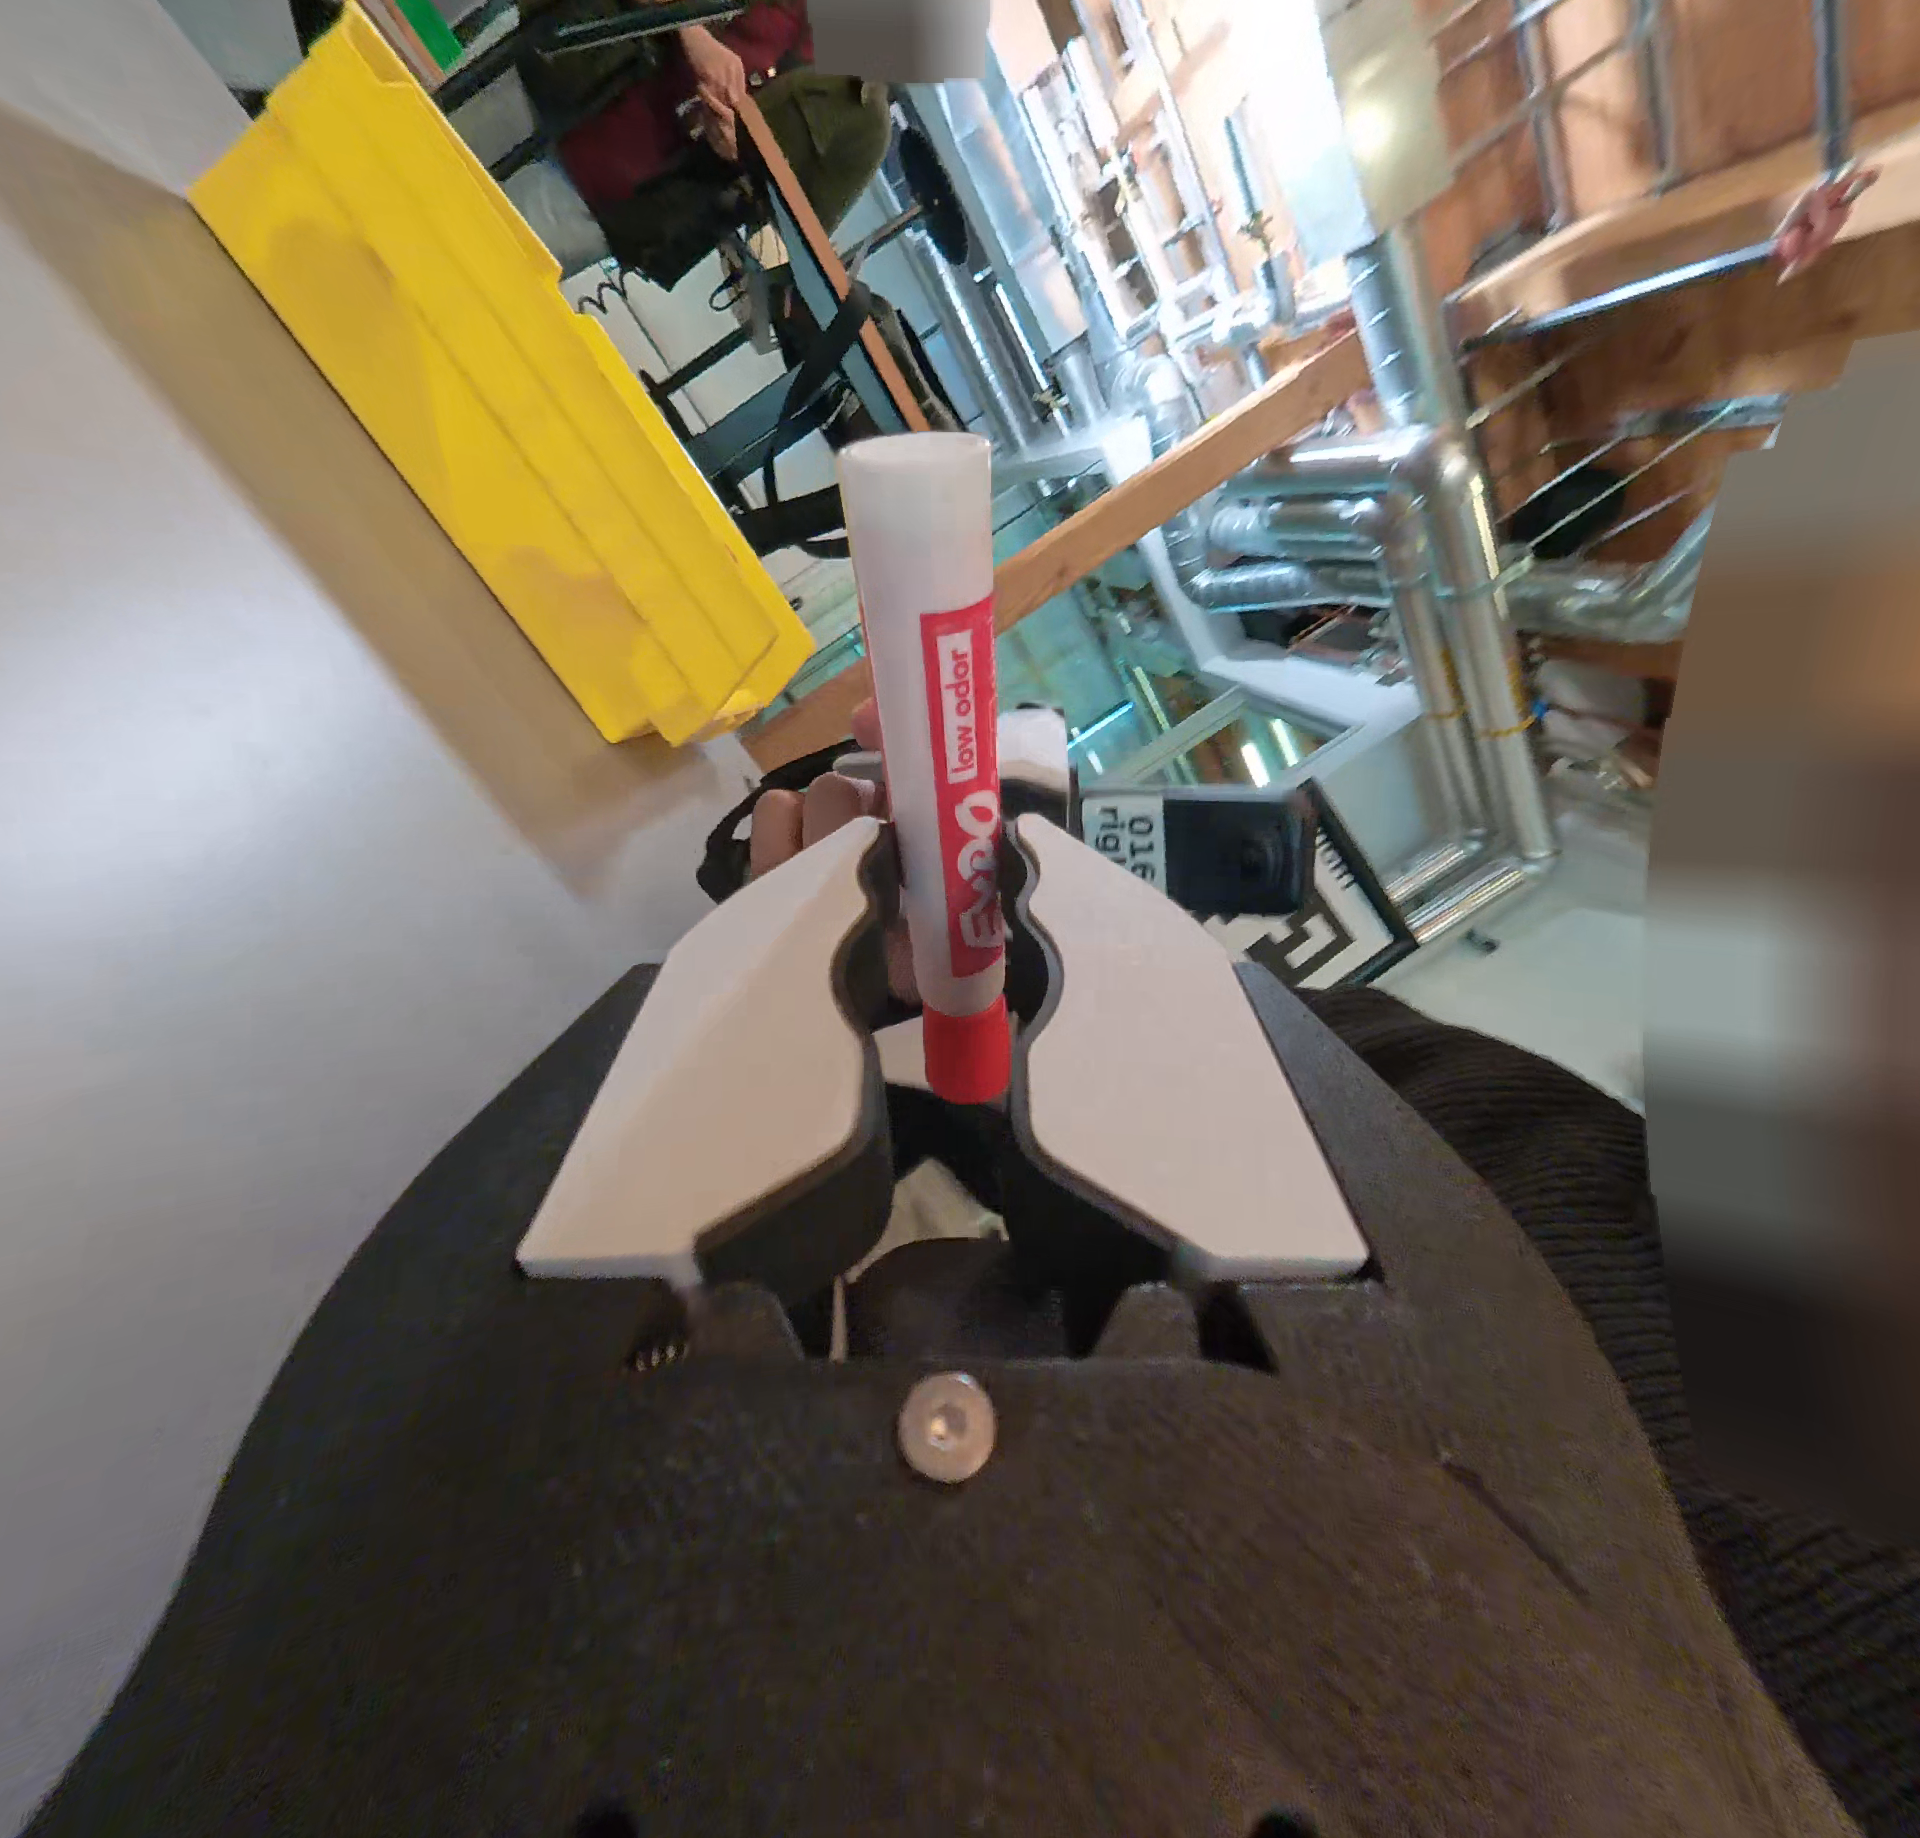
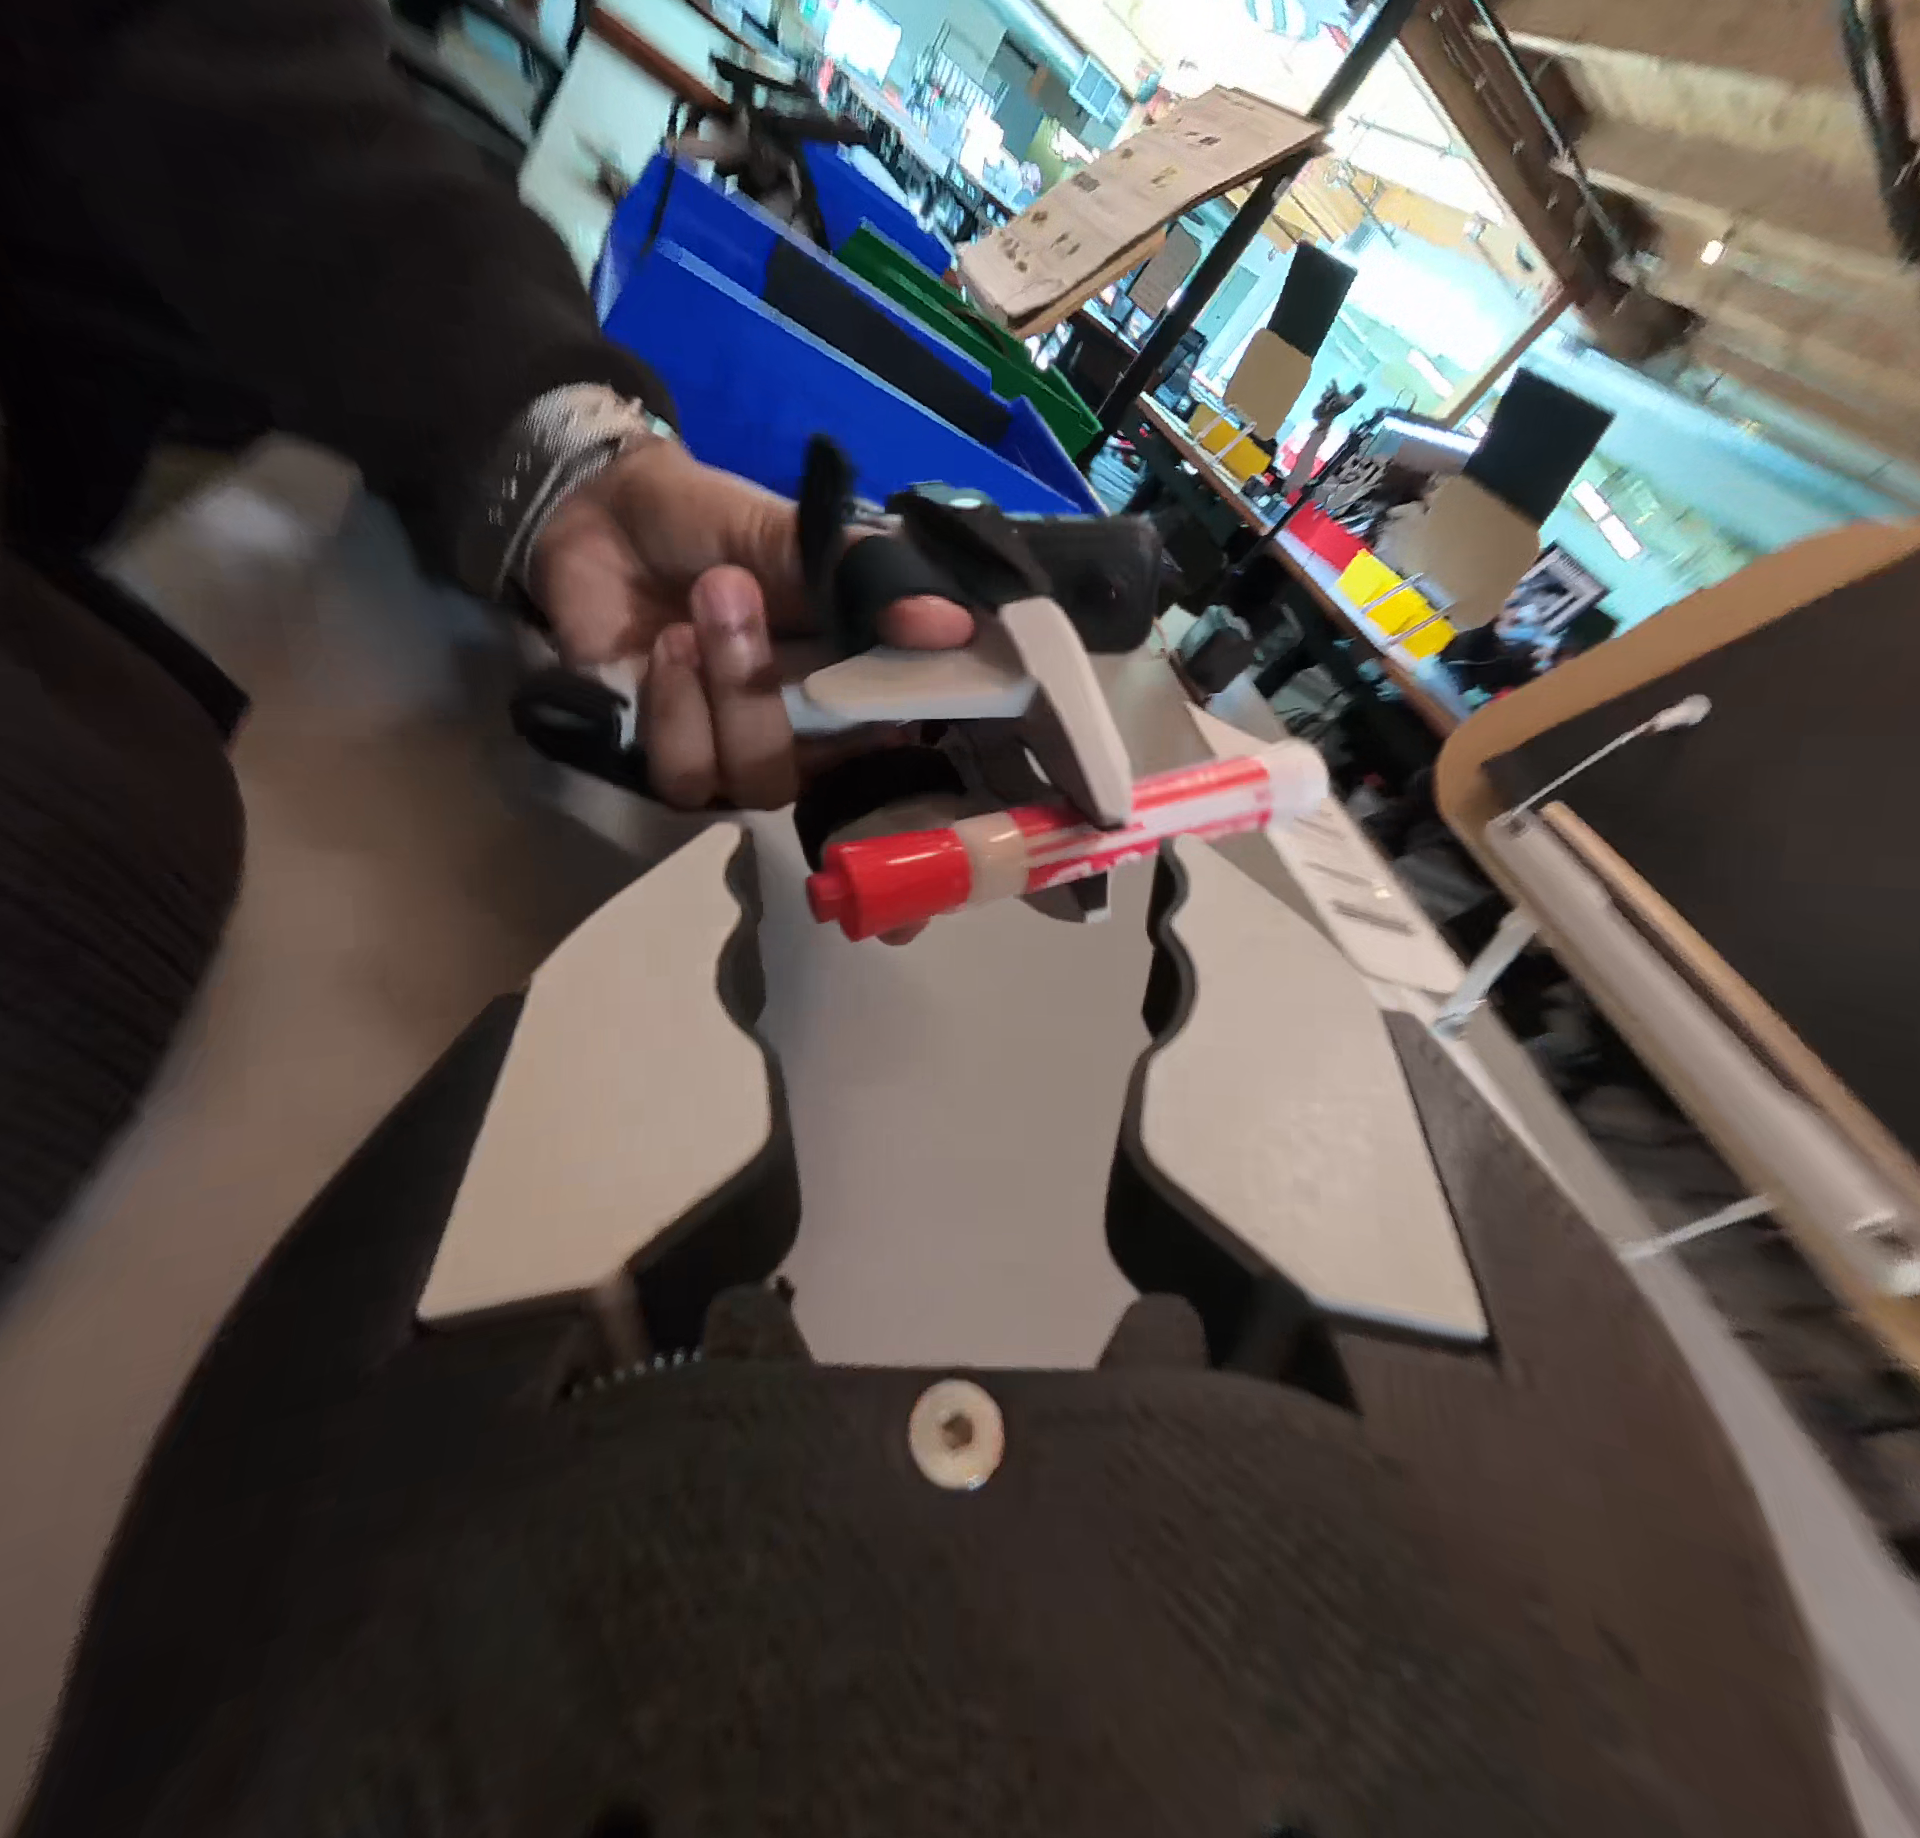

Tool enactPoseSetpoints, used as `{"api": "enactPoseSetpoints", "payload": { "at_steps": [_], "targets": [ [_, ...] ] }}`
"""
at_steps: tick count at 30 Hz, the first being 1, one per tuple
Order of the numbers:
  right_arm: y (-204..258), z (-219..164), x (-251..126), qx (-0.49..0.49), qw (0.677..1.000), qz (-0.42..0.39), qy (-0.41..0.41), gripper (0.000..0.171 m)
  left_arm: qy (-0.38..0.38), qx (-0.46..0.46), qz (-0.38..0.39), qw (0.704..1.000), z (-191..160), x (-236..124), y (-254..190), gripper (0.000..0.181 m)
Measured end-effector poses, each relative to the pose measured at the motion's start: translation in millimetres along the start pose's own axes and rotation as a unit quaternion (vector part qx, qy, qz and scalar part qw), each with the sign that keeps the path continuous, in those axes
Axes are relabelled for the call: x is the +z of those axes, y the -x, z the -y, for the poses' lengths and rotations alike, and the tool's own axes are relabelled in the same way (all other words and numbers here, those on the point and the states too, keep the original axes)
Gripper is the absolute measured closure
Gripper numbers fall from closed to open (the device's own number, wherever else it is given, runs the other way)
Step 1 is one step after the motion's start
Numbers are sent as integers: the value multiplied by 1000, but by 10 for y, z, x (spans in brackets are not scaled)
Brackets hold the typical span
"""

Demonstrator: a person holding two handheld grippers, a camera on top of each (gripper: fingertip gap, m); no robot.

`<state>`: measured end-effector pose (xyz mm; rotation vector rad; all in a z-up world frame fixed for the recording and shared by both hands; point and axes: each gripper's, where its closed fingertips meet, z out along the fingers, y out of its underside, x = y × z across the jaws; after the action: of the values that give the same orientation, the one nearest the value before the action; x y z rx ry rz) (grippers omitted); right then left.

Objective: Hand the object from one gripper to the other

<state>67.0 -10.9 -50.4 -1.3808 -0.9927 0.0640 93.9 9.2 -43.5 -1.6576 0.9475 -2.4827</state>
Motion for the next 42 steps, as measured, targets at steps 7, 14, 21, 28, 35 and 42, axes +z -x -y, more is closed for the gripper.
{"api": "enactPoseSetpoints", "payload": {
  "at_steps": [7, 14, 21, 28, 35, 42],
  "targets": [
    [27, -51, 42, -49, 998, -15, 23, 95, 12, -36, -14, 999, -47, 11, 8, 163],
    [-68, 8, -31, -69, 996, -47, 15, 122, -66, -45, -38, 996, 174, -75, -45, 162],
    [-80, -26, 14, -37, 996, -66, 46, 136, -120, -6, -36, 992, 293, -131, -103, 163],
    [-8, -147, 55, 158, 984, -4, 78, 141, -96, 129, 44, 986, 226, -93, -47, 163],
    [93, -241, 111, 282, 954, 50, 89, 147, -58, 198, 50, 977, 53, 27, -107, 163],
    [28, -208, 83, 394, 915, 79, 47, 150, -64, 209, 55, 974, 105, -15, -103, 162]
  ]
}}
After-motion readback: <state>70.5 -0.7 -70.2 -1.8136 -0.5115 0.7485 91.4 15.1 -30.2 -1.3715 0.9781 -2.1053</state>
